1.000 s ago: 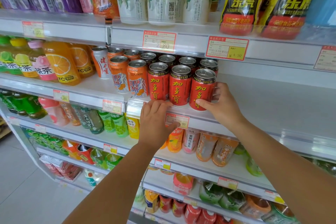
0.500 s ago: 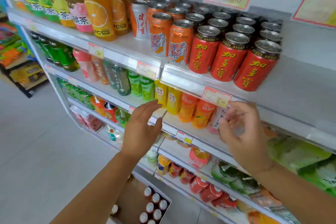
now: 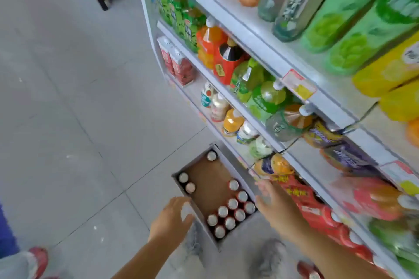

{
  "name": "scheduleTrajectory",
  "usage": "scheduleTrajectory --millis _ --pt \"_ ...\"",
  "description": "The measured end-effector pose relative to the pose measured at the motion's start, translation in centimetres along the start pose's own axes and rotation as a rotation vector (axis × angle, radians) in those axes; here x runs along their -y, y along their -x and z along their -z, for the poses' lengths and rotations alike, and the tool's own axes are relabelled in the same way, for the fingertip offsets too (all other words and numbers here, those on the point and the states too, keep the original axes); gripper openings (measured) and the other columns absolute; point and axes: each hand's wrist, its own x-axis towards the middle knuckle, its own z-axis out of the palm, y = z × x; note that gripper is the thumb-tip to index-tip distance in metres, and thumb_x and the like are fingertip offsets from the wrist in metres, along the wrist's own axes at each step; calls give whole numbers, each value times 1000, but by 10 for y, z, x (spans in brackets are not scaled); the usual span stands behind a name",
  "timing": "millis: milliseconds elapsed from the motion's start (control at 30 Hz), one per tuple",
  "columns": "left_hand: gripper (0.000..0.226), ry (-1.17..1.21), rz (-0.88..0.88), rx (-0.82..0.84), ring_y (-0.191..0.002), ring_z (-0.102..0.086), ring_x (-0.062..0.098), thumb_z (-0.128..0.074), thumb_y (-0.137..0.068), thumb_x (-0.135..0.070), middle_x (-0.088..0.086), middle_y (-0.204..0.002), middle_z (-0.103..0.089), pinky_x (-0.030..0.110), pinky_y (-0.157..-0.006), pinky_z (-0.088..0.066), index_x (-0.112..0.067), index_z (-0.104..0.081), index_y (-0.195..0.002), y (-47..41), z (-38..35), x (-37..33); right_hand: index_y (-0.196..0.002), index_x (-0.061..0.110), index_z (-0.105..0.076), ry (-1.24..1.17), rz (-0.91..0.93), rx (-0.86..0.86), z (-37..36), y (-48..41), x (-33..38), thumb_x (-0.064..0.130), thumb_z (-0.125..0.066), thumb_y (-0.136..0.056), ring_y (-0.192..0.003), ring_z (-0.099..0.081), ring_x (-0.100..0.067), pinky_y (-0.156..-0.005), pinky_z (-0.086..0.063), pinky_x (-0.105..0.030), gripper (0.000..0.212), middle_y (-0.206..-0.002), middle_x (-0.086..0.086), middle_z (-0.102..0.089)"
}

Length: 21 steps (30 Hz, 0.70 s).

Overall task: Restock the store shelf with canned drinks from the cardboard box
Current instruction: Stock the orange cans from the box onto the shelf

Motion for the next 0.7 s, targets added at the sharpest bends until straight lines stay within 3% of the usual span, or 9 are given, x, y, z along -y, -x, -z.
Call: scheduleTrajectory --millis 133,233,300,500,633,700 --pt "42 9 93 85 -104 -57 10 -56 -94 -33 -11 -133 -51 28 -86 -51 -36 -45 -135 -74 -47 50 -127 29 -51 69 -91 139 -92 -85 -45 32 -52 -93 -108 -56 -10 -89 -44 -28 34 -122 7 -55" --pt "44 -33 122 112 -111 -57 12 -57 -94 -34 -11 -135 -49 29 -89 -50 -36 -44 -136 -139 -87 86 -128 34 -48 104 -179 265 -163 -148 -88 39 -50 -90 -101 -57 -13 -85 -45 -31 38 -117 7 -53" --pt "45 -92 120 100 -119 -54 14 -57 -95 -35 -11 -138 -47 31 -95 -47 -35 -42 -138 -187 -110 112 -127 30 -50 92 -199 282 -210 -187 -115 35 -55 -90 -98 -56 -12 -80 -40 -27 37 -114 5 -54" --pt "50 -234 32 27 -126 -48 17 -61 -91 -24 -7 -141 -48 30 -101 -38 -31 -47 -139 -313 -157 174 -127 22 -54 31 -222 299 -340 -275 -176 36 -61 -89 -113 -56 -17 -95 -42 -29 41 -122 0 -60" --pt "41 -249 -39 35 -108 -58 18 -64 -81 -26 -13 -117 -59 32 -87 -48 -43 -55 -118 -367 -178 192 -140 26 -41 -89 -224 311 -408 -307 -177 45 -64 -86 -128 -46 -18 -103 -37 -31 62 -142 -1 -46" --pt "47 -293 -92 26 -117 -55 19 -67 -83 -25 -12 -126 -57 33 -94 -44 -40 -52 -126 -380 -186 199 -148 26 -30 -183 -244 290 -435 -317 -171 45 -69 -83 -133 -41 -20 -105 -35 -31 78 -149 -2 -33"
